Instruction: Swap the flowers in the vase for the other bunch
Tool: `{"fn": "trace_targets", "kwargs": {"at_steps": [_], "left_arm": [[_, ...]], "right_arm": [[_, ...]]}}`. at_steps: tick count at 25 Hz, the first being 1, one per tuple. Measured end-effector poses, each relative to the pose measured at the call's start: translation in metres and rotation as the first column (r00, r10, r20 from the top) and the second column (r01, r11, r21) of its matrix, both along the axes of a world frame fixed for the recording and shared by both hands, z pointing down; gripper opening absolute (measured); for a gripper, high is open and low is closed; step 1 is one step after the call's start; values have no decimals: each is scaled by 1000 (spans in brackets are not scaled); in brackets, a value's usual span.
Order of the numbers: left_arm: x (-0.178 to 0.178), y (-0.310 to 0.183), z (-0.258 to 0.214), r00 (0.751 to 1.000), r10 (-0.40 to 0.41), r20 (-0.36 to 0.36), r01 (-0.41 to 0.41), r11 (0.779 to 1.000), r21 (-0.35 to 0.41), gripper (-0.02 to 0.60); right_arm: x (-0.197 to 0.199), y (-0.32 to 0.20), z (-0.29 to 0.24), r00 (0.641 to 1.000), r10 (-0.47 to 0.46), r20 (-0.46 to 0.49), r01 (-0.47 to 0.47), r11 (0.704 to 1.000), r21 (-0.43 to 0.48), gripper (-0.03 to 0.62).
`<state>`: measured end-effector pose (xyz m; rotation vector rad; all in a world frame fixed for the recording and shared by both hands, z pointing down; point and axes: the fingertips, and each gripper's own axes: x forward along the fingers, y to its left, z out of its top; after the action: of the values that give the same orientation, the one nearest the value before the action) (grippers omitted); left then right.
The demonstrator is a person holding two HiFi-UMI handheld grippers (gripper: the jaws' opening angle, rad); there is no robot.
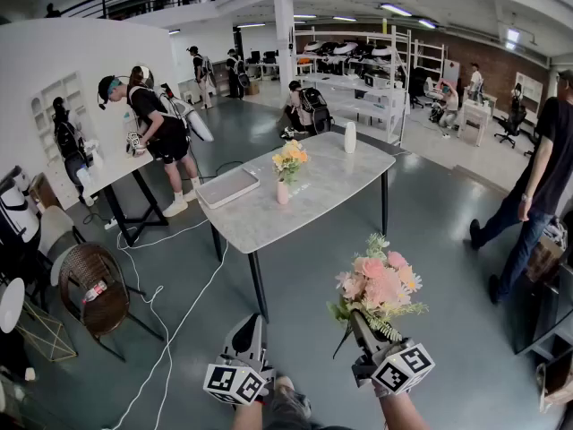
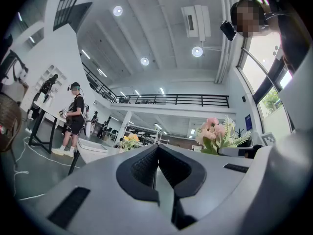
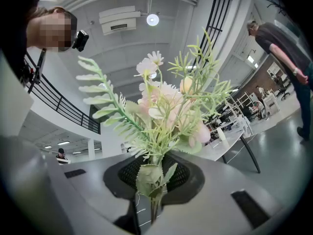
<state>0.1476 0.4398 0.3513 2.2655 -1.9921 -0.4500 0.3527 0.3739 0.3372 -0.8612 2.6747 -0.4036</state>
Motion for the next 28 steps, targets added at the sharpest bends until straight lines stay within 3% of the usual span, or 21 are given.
{"fn": "trace_targets", "kwargs": {"at_steps": [8, 28], "left_arm": [[-8, -60, 4, 999, 36, 15, -36, 999, -10, 14], [-90, -228, 25, 989, 147, 11, -146, 987, -72, 14]], "right_arm": [[-20, -52, 10, 1000, 17, -9, -18, 1000, -20, 86], [-126, -198, 19, 989, 137, -51, -138, 990, -15, 87]]}}
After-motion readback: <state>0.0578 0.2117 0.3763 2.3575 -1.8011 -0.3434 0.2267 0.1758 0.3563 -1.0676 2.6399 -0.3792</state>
